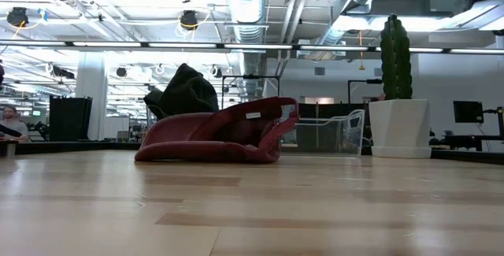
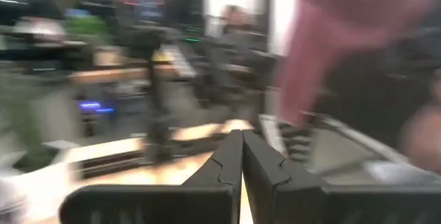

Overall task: Pick & Place hat
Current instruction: Put the right red cap into the right transparent bin

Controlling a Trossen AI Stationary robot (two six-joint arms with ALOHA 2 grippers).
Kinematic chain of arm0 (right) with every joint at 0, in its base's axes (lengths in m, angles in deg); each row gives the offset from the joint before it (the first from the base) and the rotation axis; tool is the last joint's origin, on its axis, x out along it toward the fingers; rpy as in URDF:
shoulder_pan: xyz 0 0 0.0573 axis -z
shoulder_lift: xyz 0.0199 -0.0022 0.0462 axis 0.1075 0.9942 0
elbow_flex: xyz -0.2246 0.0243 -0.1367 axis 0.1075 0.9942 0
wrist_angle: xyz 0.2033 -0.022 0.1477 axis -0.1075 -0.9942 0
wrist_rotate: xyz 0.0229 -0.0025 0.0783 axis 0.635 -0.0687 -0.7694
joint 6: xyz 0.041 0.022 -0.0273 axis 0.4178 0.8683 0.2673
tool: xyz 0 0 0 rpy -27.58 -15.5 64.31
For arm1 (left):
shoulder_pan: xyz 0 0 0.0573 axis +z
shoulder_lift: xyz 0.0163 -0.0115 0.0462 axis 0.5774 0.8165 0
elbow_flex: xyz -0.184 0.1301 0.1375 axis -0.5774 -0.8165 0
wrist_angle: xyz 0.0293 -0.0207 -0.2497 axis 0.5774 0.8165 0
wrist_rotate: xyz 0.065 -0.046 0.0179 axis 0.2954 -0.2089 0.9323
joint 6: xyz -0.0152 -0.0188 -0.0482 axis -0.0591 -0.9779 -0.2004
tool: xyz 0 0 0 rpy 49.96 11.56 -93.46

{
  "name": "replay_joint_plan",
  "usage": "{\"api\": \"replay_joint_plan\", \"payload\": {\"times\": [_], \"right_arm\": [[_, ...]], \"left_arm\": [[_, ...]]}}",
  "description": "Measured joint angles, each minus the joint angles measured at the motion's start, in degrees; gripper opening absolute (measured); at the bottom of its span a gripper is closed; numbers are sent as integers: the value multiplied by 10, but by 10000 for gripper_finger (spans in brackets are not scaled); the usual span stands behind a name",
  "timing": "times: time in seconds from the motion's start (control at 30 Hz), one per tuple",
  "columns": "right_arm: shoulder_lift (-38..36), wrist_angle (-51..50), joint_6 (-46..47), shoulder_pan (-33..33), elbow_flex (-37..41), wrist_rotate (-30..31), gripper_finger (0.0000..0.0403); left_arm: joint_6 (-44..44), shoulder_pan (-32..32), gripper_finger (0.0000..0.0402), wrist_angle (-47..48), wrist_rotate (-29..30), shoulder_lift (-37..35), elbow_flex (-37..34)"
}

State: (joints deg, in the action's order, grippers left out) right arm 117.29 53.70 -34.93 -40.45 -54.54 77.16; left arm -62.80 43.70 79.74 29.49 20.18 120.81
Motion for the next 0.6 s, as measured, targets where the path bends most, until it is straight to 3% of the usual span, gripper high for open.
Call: {"api": "replay_joint_plan", "payload": {"times": [0.1, 0.27, 0.4, 0.6], "right_arm": [[0, 16, 32, 31, 0, -51, 3], [0, 17, 85, 86, 0, -109, 3], [0, 26, 112, 116, 0, -155, 3], [0, 35, 121, 143, 0, -214, 4]], "left_arm": [[-3, 0, 6, -13, -86, 21, 0], [-41, 0, 6, -76, -181, 57, 0], [-56, 0, 22, -112, -197, 65, 0], [-117, -2, 78, -183, -197, 69, 0]]}}
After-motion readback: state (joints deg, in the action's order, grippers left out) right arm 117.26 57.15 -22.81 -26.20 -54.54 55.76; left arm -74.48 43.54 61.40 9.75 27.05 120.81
